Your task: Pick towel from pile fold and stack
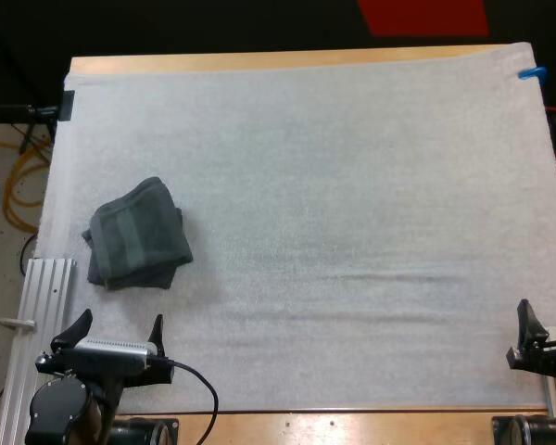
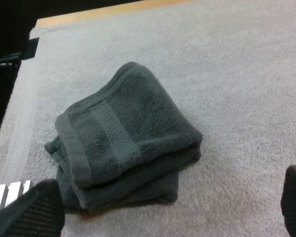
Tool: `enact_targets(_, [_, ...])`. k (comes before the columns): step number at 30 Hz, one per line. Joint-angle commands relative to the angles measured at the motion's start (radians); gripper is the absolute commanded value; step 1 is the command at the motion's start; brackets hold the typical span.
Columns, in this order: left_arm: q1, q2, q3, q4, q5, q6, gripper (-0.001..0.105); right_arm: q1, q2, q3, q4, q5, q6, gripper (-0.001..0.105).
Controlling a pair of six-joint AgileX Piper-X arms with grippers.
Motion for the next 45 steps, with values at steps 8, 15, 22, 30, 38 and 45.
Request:
enact_targets(8, [0.001, -0.133, -0.005, -0.018, 0.000, -0.005, 0.086, 0.000, -0.038, -0.002, -0.006, -0.009, -0.003, 0.077])
enact_targets(15, [0.015, -0.133, -0.005, -0.018, 0.000, -0.005, 0.086, 0.015, -0.041, -0.002, -0.006, -0.005, -0.003, 0.077])
enact_targets(22, [0.077, -0.133, -0.005, -0.018, 0.000, -0.005, 0.086, 0.124, -0.041, -0.002, -0.006, -0.005, -0.003, 0.077])
enact_targets(30, [0.078, -0.133, -0.005, -0.018, 0.000, -0.005, 0.086, 0.128, -0.039, -0.002, -0.006, -0.005, -0.003, 0.077])
enact_targets(38, [0.078, -0.133, -0.005, -0.018, 0.000, -0.005, 0.086, 0.128, -0.039, -0.002, -0.006, -0.005, -0.003, 0.077])
enact_targets(45, [0.078, -0.133, -0.005, -0.018, 0.000, -0.005, 0.086, 0.128, -0.039, -0.002, -0.006, -0.005, -0.003, 0.077])
